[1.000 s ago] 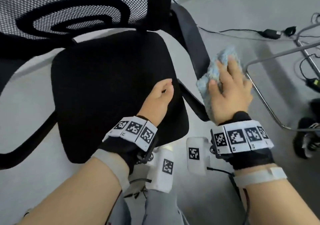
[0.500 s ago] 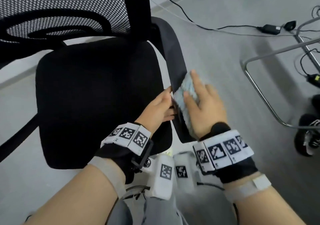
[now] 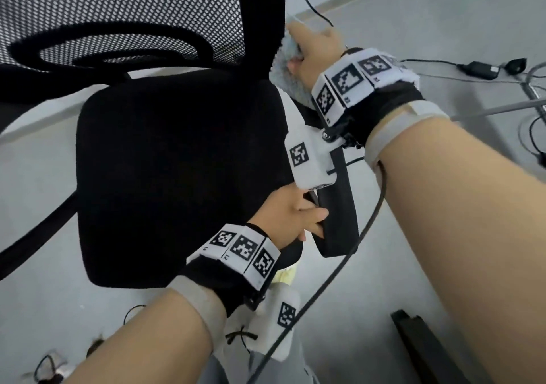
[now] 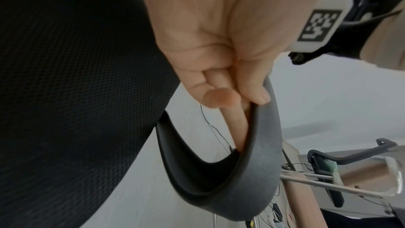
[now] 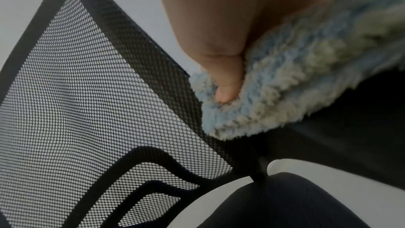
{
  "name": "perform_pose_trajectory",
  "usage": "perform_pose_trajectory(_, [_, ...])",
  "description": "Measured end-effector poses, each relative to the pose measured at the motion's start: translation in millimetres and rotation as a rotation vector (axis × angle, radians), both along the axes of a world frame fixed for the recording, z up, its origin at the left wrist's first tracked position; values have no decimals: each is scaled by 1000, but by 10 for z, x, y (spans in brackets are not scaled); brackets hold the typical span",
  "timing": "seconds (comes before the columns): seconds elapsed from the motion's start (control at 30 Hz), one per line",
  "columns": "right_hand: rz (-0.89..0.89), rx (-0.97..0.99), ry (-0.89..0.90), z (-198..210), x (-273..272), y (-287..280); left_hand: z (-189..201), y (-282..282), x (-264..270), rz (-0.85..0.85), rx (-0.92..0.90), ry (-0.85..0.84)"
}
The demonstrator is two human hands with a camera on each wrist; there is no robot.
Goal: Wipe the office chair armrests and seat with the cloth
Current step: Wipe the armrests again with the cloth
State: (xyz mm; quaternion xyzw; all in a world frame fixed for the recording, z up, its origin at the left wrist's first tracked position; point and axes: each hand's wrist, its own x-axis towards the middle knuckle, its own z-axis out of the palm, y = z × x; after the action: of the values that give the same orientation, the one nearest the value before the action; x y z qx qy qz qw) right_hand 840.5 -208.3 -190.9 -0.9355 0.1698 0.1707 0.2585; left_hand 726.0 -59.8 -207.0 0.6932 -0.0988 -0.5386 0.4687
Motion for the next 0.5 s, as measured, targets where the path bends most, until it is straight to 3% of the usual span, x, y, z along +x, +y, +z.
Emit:
perform_pose_trajectory(0.13, [-74,6,-10,29,-343,-23,17,-3,-60,99,-7,27])
perform_pose_trajectory(0.33, [-71,150,-110,73,-940,3,-21,-7,-101,100,-64,107])
perform_pose_trajectory(0.5, [-296,219,-287,58,-702,-55,-57,61,-166,98,-31,127])
